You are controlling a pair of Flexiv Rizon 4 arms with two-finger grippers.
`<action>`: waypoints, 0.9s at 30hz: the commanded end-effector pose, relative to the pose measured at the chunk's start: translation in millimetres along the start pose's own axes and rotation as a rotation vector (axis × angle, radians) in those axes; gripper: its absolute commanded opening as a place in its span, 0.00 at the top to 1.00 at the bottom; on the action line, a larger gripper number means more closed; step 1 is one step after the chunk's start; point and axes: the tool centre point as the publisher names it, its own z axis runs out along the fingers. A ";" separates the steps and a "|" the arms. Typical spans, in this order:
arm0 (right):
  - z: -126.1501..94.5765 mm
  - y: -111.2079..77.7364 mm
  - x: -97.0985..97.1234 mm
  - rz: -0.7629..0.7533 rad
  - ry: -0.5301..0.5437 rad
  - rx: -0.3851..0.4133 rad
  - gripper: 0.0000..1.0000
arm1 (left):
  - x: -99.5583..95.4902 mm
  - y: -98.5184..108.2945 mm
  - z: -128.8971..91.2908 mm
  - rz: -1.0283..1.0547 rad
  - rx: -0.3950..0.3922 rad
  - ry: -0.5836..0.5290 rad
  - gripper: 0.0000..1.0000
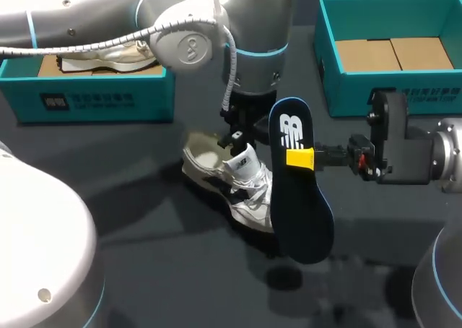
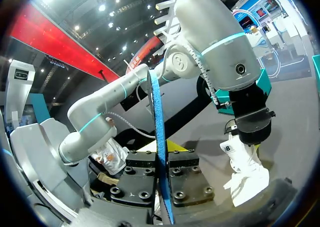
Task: Take the shoe out of the shoebox, open the shoe tongue, remove and reinsert the insole, then place the shoe into the shoebox
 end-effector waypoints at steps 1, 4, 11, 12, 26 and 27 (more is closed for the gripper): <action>1.0 -0.6 0.1 0.001 -0.002 0.000 1.00 | 5.4 2.5 -2.0 0.001 0.004 -0.028 1.00; 1.0 -0.6 0.1 0.001 -0.002 0.000 1.00 | 2.2 4.9 -6.3 0.128 -0.012 -0.036 1.00; 1.0 -0.6 0.1 0.001 -0.002 0.000 1.00 | -6.7 11.6 -13.9 0.379 0.035 -0.083 1.00; 1.0 -0.6 0.1 0.001 -0.002 0.000 1.00 | -7.8 11.0 -14.9 0.424 0.023 -0.085 1.00; 1.0 -0.6 0.1 0.001 -0.002 0.000 1.00 | 2.5 -17.7 -12.0 0.690 -0.072 -0.118 1.00; 1.0 -0.6 0.1 0.001 -0.002 0.000 1.00 | 2.3 -18.5 -12.1 0.699 -0.080 -0.122 1.00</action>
